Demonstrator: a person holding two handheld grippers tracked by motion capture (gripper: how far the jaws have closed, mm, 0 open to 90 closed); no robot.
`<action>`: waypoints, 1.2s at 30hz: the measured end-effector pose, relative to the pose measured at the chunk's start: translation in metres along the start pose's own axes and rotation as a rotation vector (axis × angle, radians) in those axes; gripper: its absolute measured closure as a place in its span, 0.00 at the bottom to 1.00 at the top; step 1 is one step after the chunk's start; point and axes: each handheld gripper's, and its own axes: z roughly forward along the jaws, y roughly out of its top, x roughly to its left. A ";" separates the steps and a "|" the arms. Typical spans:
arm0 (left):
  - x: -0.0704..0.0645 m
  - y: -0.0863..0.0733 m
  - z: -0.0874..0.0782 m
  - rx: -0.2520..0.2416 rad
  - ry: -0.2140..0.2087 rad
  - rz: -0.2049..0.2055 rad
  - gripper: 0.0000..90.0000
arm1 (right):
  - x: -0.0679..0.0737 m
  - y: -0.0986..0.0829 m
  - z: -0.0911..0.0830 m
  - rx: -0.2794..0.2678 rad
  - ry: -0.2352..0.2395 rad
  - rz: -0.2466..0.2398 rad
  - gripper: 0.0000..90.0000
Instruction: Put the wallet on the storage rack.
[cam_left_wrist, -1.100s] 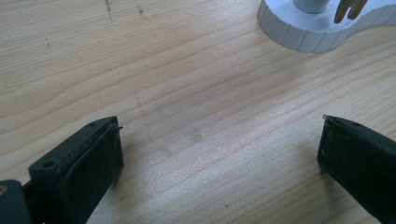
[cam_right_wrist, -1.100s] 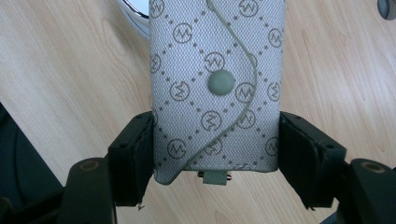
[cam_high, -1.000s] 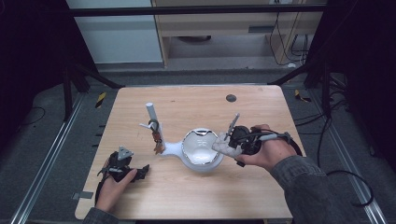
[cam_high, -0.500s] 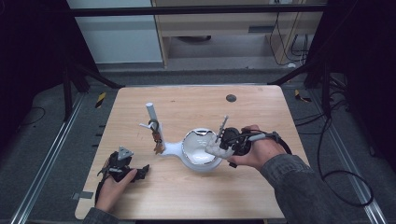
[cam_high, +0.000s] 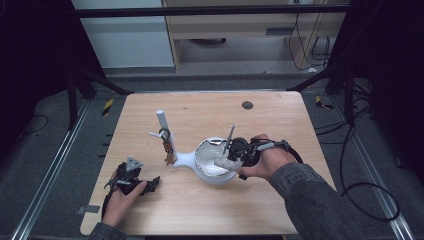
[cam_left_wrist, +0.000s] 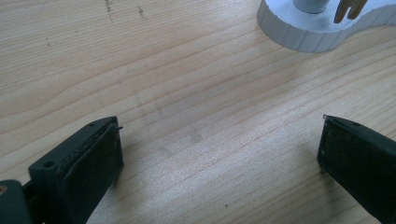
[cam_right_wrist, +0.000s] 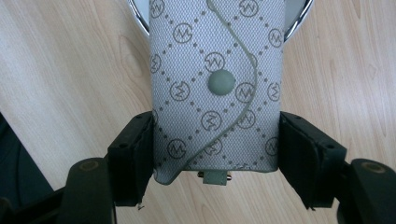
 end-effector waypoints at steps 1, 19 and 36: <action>0.000 0.000 0.000 0.000 0.000 0.001 0.00 | 0.000 0.001 0.001 0.003 -0.001 -0.003 0.35; 0.000 0.000 0.000 0.000 0.000 0.000 0.00 | 0.000 0.027 0.016 0.047 0.012 -0.021 0.35; 0.000 0.000 0.000 -0.002 -0.001 0.000 0.00 | -0.001 0.043 0.022 0.068 0.020 -0.025 0.35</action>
